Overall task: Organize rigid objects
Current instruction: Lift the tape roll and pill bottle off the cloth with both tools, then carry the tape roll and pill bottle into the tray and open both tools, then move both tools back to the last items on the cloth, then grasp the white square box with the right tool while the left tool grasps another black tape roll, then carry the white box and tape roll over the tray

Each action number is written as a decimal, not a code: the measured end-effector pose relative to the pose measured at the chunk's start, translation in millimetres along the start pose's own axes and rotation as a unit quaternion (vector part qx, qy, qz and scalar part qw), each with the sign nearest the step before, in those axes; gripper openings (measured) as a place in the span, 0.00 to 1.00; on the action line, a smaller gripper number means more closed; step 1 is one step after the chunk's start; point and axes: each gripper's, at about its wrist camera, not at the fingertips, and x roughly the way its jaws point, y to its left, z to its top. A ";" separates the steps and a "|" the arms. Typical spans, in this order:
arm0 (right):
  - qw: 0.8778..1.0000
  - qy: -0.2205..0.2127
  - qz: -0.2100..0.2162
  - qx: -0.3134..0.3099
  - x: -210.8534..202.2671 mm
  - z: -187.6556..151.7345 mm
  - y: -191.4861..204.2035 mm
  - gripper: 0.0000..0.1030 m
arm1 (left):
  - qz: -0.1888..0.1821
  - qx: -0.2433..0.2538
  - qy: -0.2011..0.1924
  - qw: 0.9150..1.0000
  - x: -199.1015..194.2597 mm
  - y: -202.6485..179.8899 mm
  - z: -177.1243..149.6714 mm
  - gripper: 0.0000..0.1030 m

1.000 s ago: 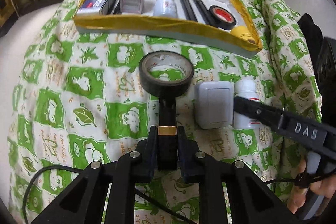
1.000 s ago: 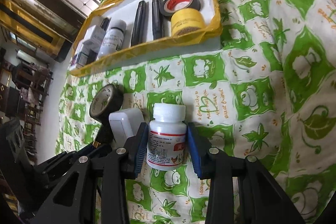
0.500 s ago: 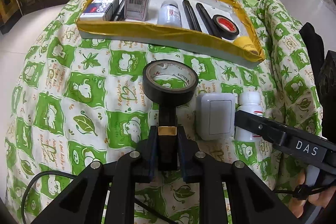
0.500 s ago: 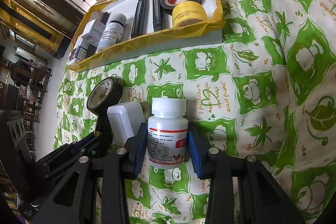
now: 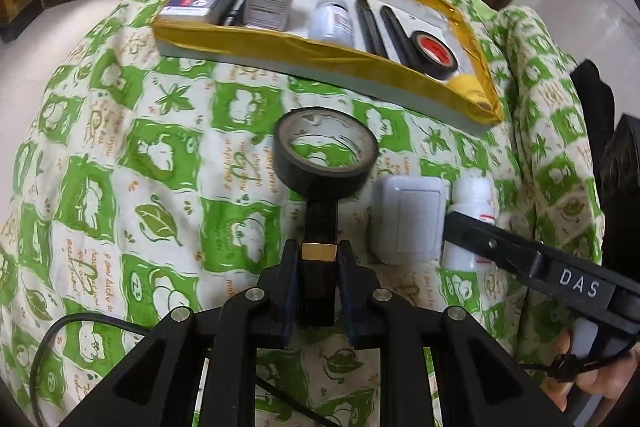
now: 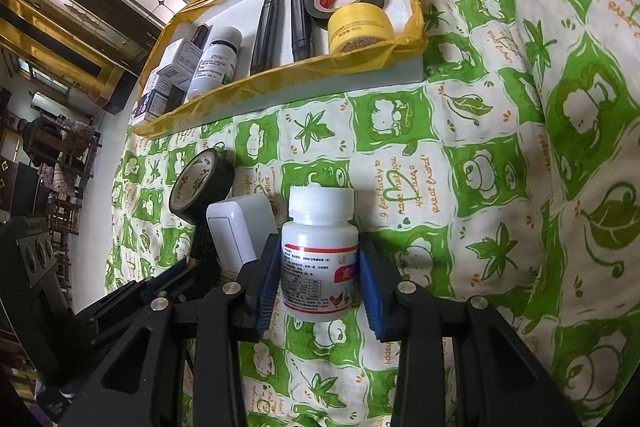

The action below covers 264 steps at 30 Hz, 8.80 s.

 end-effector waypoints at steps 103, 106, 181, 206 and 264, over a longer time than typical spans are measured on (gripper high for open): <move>0.995 -0.068 0.065 0.036 -53.0 30.5 -16.7 0.35 | 0.041 0.066 -0.095 0.992 -36.4 -22.3 27.6 0.17; 0.994 -0.075 0.066 0.034 -59.0 38.5 -16.5 0.35 | 0.037 0.066 -0.095 0.993 -35.6 -23.2 36.5 0.17; 0.981 -0.062 0.157 0.097 -16.2 71.5 -19.9 0.54 | 0.054 -0.026 -0.098 0.993 -34.4 30.9 25.9 0.65; 0.994 0.014 0.098 -0.035 28.8 3.2 32.7 0.55 | 0.040 -0.093 -0.081 0.992 -27.1 47.2 11.9 0.65; 0.998 -0.033 0.044 0.033 -5.3 17.1 -7.5 0.40 | 0.074 0.106 -0.085 0.988 4.8 -35.3 11.6 0.59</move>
